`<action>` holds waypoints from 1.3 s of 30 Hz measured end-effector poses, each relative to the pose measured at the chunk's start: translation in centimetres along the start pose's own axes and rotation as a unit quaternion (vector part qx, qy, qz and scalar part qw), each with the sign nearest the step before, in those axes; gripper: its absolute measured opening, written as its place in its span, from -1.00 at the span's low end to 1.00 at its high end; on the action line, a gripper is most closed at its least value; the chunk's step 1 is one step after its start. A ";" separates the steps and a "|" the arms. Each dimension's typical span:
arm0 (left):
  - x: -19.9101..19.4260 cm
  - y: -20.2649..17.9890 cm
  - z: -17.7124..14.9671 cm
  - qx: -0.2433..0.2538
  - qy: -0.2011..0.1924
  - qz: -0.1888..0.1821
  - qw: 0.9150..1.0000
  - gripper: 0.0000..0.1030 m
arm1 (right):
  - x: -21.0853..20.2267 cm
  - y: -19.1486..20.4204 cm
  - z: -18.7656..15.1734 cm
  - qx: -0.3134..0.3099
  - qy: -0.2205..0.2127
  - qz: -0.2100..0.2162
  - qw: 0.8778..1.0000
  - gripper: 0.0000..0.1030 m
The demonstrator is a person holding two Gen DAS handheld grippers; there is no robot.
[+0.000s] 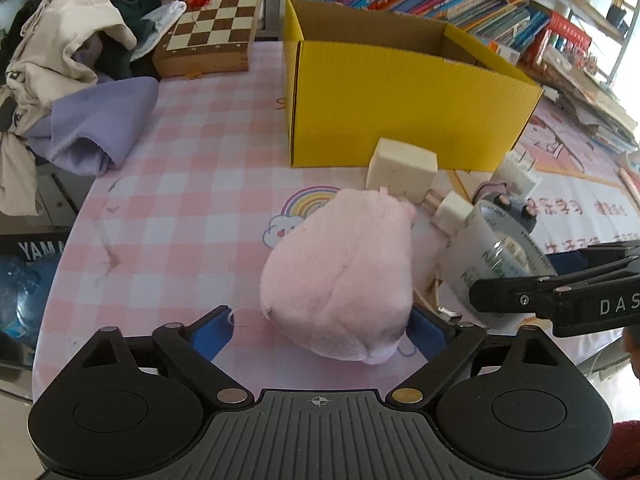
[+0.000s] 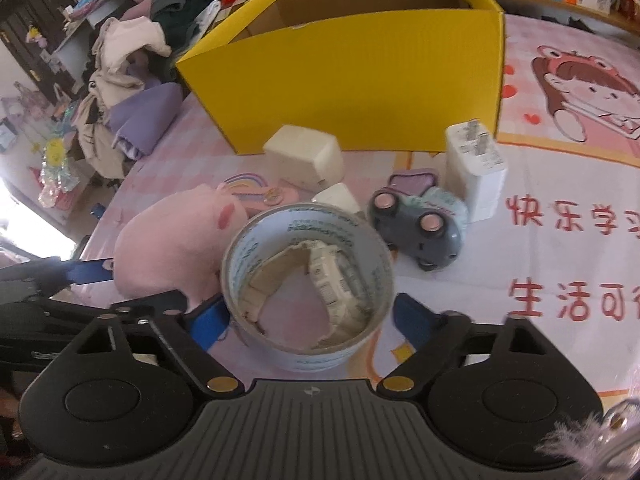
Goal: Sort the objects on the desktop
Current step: 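Grasp the pink plush pig with the left gripper while the right gripper grasps the clear tape roll, then lift and carry the pig and tape roll into the yellow box with both grippers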
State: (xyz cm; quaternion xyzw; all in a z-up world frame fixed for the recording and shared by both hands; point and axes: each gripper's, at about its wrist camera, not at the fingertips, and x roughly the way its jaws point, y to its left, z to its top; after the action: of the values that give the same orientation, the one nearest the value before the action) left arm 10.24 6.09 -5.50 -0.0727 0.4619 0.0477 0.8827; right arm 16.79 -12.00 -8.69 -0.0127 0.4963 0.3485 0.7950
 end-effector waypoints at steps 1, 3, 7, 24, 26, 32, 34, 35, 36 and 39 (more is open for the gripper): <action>0.1 -0.1 0.0 0.003 -0.001 -0.001 1.000 0.73 | 0.0 0.1 0.0 -0.001 0.000 0.002 1.000 0.59; 0.4 -0.2 -0.1 0.010 0.000 -0.003 1.000 0.64 | 0.0 0.2 -0.1 -0.001 -0.002 -0.001 1.000 0.58; 0.1 -0.2 -0.1 0.012 -0.007 -0.016 1.000 0.04 | -0.9 0.4 -0.2 -0.005 -0.026 -0.016 1.000 0.57; -4.5 0.4 1.1 0.015 -0.124 -0.034 0.992 -0.40 | -5.9 3.4 -0.2 -0.081 -0.159 -0.111 0.978 0.57; -5.0 0.5 1.4 0.014 -0.135 -0.035 0.990 -0.66 | -6.2 3.7 -0.1 -0.089 -0.168 -0.115 0.975 0.57; -4.3 0.4 1.9 0.022 -0.130 -0.038 0.991 -0.71 | -5.9 3.3 0.7 -0.092 -0.159 -0.117 0.976 0.57; -4.3 0.5 2.1 0.016 -0.132 -0.037 0.990 -0.71 | -5.9 3.1 0.9 -0.092 -0.159 -0.117 0.976 0.57; -4.3 0.6 2.2 0.013 -0.134 -0.036 0.990 -0.71 | -5.9 3.1 0.9 -0.093 -0.161 -0.116 0.976 0.57; -4.5 0.6 2.4 0.010 -0.140 -0.036 0.989 -0.72 | -6.0 3.1 1.0 -0.094 -0.164 -0.116 0.975 0.57; -5.7 0.3 2.7 0.012 -0.166 -0.035 0.986 -0.72 | -6.3 3.0 1.3 -0.098 -0.170 -0.114 0.974 0.57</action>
State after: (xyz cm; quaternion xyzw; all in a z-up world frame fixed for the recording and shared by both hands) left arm 9.16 6.79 0.68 -0.0696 0.3071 0.0228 0.9489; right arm 14.39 -12.64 -2.04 -0.0878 0.3128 0.2997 0.8970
